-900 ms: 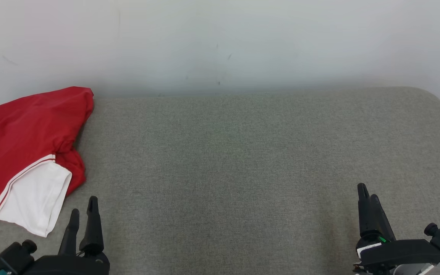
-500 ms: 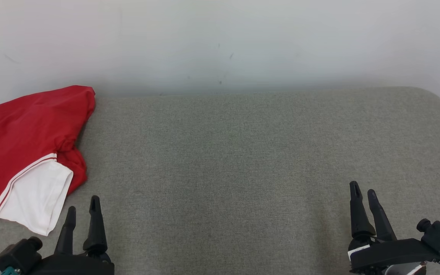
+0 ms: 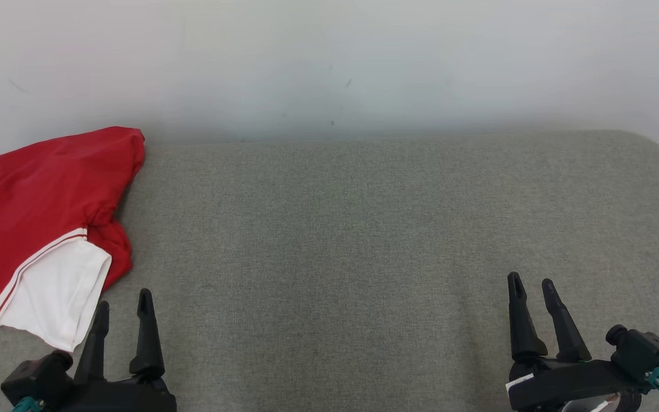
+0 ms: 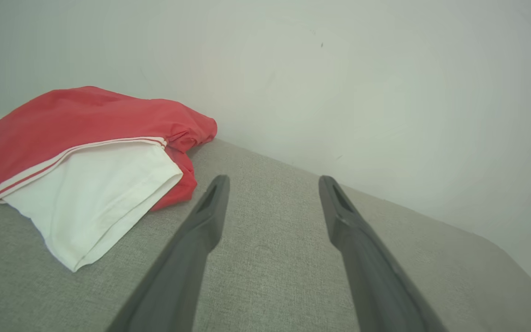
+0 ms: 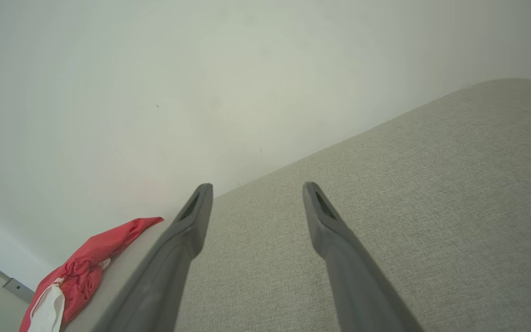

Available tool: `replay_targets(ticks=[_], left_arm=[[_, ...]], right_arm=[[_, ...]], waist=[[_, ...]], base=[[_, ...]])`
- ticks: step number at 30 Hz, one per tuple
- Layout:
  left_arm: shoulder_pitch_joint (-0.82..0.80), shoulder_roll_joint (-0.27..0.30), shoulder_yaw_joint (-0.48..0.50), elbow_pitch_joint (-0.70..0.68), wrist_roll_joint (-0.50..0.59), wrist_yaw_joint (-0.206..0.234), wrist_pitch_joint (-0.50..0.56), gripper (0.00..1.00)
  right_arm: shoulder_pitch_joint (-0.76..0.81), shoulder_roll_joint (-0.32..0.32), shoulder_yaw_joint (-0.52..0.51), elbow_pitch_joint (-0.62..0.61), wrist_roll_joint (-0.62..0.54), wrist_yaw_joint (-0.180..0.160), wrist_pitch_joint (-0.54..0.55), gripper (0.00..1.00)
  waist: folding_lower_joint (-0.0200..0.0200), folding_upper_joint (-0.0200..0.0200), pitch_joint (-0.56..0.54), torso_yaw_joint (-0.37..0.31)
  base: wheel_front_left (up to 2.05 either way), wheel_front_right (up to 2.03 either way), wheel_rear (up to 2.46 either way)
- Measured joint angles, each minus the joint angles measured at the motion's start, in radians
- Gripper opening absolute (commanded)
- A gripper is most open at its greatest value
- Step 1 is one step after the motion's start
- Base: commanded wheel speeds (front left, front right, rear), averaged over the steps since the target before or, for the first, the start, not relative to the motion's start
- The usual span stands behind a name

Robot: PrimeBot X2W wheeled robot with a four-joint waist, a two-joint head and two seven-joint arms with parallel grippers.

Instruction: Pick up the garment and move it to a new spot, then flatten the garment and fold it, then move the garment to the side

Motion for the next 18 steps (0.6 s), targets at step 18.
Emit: replay_targets(ticks=[18], left_arm=[[0.000, 0.010, -0.012, -0.014, 0.155, 0.010, -0.039, 1.00]], right_arm=[[0.001, -0.001, 0.021, -0.018, -0.164, 0.000, -0.040, 1.00]], waist=[[0.0000, 0.0000, 0.000, 0.006]], base=[[0.00, 0.00, 0.00]])
